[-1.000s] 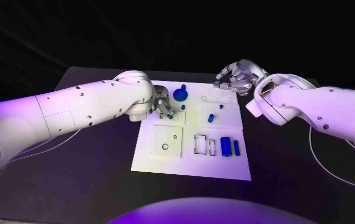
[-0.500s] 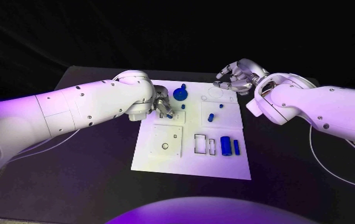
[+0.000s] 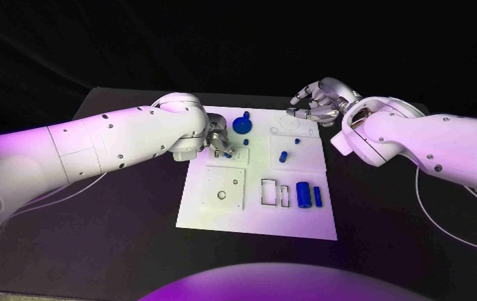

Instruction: Assemble the parts on the task board

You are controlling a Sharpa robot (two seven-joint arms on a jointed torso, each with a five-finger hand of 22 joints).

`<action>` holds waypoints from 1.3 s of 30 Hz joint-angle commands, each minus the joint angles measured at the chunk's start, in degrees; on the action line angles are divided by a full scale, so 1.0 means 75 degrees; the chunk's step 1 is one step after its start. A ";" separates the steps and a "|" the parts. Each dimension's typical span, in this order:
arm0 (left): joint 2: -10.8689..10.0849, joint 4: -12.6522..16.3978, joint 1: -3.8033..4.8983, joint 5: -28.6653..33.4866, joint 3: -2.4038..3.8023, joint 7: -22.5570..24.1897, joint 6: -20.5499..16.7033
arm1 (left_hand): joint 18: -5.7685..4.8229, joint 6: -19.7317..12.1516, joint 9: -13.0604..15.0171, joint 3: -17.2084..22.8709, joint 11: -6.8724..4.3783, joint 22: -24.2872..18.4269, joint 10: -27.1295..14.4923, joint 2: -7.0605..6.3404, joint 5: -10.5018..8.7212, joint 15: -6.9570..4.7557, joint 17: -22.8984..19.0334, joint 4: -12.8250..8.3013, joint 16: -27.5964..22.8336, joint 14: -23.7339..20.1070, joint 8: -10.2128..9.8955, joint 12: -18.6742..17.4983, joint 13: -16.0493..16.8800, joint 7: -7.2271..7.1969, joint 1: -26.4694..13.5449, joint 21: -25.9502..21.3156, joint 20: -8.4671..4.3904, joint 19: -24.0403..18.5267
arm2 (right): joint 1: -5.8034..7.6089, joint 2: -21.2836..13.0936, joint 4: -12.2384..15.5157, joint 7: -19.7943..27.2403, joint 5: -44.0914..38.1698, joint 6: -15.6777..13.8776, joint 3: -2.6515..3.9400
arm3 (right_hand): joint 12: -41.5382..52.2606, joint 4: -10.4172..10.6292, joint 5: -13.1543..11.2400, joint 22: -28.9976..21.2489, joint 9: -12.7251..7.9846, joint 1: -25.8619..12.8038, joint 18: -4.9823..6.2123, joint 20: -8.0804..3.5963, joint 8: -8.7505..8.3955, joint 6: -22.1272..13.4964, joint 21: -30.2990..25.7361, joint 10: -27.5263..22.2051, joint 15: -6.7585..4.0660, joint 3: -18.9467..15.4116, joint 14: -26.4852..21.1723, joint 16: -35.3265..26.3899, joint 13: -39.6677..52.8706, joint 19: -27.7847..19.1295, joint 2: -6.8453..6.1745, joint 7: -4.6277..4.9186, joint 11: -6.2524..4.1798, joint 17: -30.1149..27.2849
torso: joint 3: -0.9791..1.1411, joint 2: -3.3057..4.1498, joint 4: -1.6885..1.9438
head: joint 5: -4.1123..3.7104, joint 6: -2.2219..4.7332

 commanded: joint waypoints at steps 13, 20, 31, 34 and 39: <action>0.0180 -0.0171 -0.0059 0.0189 -0.0021 -0.0016 0.0010 | -0.0046 0.0123 0.0026 0.1170 -0.0071 0.0323 0.0204 0.0020 -0.1029 -0.0098 0.2013 -0.1137 0.0028 0.0808 -0.0148 -0.0082 0.0030 -0.0199 -0.0723 -0.0109 -0.0012 0.0097 | -0.0004 -0.0012 0.0016 0.0008 -0.0086 0.0070 0.0000 | -0.0026 0.0018 0.0027 -0.0007 -0.0007 -0.0059 0.0151 -0.0050 0.0028 -0.0007 -0.0050 -0.0013 -0.0049 0.0045 0.0727 -0.0045 0.0095 -0.0011 0.0019 -0.0029 -0.0031 0.1784 | 0.0002 0.0001 -0.0005 | -0.0027 -0.0029; 0.0206 -0.0222 -0.0069 0.0222 -0.0022 -0.0044 0.0012 | -0.0047 0.0150 0.0023 0.1092 -0.0087 0.0319 0.0207 0.0002 -0.1270 -0.0113 0.2013 -0.1001 0.0028 0.0808 -0.0194 -0.0085 0.0054 -0.0219 -0.0836 -0.0139 -0.0027 0.0111 | -0.0004 -0.0011 0.0015 0.0007 -0.0093 0.0088 0.0000 | -0.0026 0.0018 0.0027 -0.0007 -0.0007 -0.0059 0.0151 -0.0050 0.0028 -0.0007 -0.0050 -0.0013 -0.0049 0.0045 0.0727 -0.0045 0.0095 -0.0011 0.0019 -0.0029 -0.0031 0.1784 | 0.0004 0.0003 -0.0001 | -0.0041 -0.0038; 0.0154 -0.0234 -0.0072 0.0239 -0.0022 -0.0123 -0.0018 | -0.0055 0.0340 0.0013 0.0350 -0.0113 0.0331 0.0234 -0.0210 -0.1834 -0.0139 0.2013 -0.0347 0.0028 0.0808 -0.0314 -0.0054 0.0173 -0.0257 -0.1183 -0.0208 -0.0052 0.0172 | -0.0004 -0.0016 0.0007 0.0014 -0.0093 0.0088 0.0000 | -0.0033 0.0016 0.0034 -0.0008 -0.0011 -0.0082 0.0152 -0.0052 0.0037 -0.0015 -0.0058 -0.0017 -0.0051 0.0065 0.0726 -0.0047 0.0085 -0.0011 0.0014 -0.0030 -0.0033 0.1779 | 0.0001 -0.0009 0.0003 | -0.0056 -0.0050; 0.0133 -0.0214 -0.0073 0.0234 -0.0021 -0.0157 -0.0053 | -0.0064 0.0395 0.0013 -0.0073 -0.0109 0.0363 0.0263 -0.0285 -0.1947 -0.0141 0.2013 -0.0029 0.0028 0.0808 -0.0357 -0.0023 0.0251 -0.0250 -0.1265 -0.0200 -0.0060 0.0212 | -0.0005 -0.0018 0.0005 0.0024 -0.0092 0.0093 0.0000 | -0.0037 0.0015 0.0032 -0.0013 -0.0012 -0.0086 0.0154 -0.0052 0.0038 -0.0017 -0.0066 -0.0020 -0.0051 0.0065 0.0726 -0.0047 0.0081 -0.0015 0.0009 -0.0030 -0.0033 0.1779 | 0.0001 -0.0009 0.0000 | -0.0053 -0.0044; 0.0107 -0.0190 -0.0073 0.0218 -0.0018 -0.0195 -0.0124 | -0.0079 0.0437 0.0024 -0.0761 -0.0109 0.0427 0.0301 -0.0334 -0.1770 -0.0148 0.2013 0.0365 0.0028 0.0808 -0.0417 0.0020 0.0359 -0.0248 -0.1208 -0.0170 -0.0071 0.0273 | -0.0006 -0.0019 0.0004 0.0031 -0.0092 0.0095 0.0000 | -0.0037 0.0003 0.0022 -0.0007 -0.0014 -0.0082 0.0152 -0.0053 0.0040 -0.0026 -0.0062 -0.0021 -0.0052 0.0064 0.0726 -0.0048 0.0080 -0.0011 -0.0020 -0.0030 -0.0034 0.1779 | 0.0001 -0.0004 -0.0002 | -0.0059 -0.0037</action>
